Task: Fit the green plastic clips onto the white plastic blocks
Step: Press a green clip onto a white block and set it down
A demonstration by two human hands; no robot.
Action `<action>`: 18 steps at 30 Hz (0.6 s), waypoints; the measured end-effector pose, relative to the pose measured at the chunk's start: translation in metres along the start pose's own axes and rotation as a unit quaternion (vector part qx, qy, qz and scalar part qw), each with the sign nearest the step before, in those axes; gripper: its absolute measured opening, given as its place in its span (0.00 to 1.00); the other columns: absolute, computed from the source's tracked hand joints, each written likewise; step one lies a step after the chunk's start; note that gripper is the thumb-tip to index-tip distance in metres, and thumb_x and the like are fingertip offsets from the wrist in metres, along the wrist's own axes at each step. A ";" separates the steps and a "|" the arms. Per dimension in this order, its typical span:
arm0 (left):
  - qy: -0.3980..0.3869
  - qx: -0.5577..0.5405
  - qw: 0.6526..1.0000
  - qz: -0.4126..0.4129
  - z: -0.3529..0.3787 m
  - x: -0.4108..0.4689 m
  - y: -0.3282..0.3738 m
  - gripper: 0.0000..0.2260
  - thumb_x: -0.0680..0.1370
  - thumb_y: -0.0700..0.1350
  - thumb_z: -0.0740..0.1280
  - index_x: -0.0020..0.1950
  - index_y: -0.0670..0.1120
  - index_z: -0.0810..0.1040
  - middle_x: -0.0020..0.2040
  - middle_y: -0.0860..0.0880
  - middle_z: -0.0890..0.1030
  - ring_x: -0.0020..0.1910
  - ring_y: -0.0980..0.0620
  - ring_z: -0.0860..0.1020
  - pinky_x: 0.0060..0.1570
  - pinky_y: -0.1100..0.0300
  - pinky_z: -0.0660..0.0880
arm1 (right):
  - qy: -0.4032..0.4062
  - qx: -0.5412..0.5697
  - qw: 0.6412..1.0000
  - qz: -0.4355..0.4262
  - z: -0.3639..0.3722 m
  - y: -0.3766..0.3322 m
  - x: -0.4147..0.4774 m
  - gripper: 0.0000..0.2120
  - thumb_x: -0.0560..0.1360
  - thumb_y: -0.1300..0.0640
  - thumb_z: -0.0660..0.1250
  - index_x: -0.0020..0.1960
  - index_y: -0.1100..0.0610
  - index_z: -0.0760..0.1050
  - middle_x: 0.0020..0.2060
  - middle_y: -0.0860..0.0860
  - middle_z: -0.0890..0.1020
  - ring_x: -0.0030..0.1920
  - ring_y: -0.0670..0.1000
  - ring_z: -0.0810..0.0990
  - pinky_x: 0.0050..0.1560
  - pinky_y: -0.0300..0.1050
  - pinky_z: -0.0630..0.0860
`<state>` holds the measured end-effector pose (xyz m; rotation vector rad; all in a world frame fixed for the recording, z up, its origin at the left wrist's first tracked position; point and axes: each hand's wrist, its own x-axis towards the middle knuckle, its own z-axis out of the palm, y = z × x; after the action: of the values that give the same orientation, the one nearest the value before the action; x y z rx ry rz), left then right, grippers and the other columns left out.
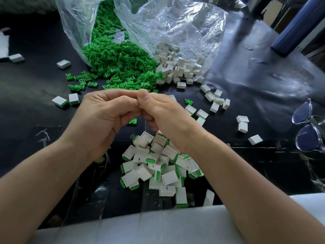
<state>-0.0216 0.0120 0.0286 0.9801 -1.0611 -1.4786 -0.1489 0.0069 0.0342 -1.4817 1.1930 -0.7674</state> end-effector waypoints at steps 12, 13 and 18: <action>0.006 0.029 0.999 -0.021 -0.003 0.001 0.001 0.05 0.63 0.42 0.69 0.35 0.45 0.85 0.39 0.47 0.85 0.42 0.51 0.83 0.48 0.59 0.80 | 0.031 -0.017 0.998 0.044 -0.017 -0.004 0.005 0.25 0.79 0.42 0.52 0.32 0.56 0.74 0.24 0.48 0.70 0.22 0.41 0.65 0.26 0.33 0.65; 0.013 0.029 0.999 -0.022 -0.003 0.002 0.001 0.06 0.62 0.43 0.68 0.35 0.45 0.85 0.39 0.48 0.85 0.42 0.51 0.83 0.44 0.61 0.80 | 0.060 -0.052 0.996 0.035 -0.021 -0.003 0.006 0.23 0.79 0.44 0.55 0.35 0.57 0.76 0.25 0.48 0.70 0.23 0.42 0.66 0.29 0.35 0.66; -0.008 0.069 0.998 -0.002 -0.001 -0.003 0.003 0.07 0.58 0.47 0.71 0.34 0.49 0.85 0.30 0.51 0.82 0.27 0.57 0.79 0.25 0.68 0.72 | 0.202 -0.268 0.942 -0.024 -0.039 0.011 0.012 0.08 0.77 0.54 0.63 0.51 0.53 0.79 0.33 0.43 0.72 0.38 0.45 0.70 0.41 0.38 0.66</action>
<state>-0.0198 0.0145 0.0316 1.0693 -1.1853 -1.4342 -0.1835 -0.0167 0.0325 -1.8539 1.7851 -0.8457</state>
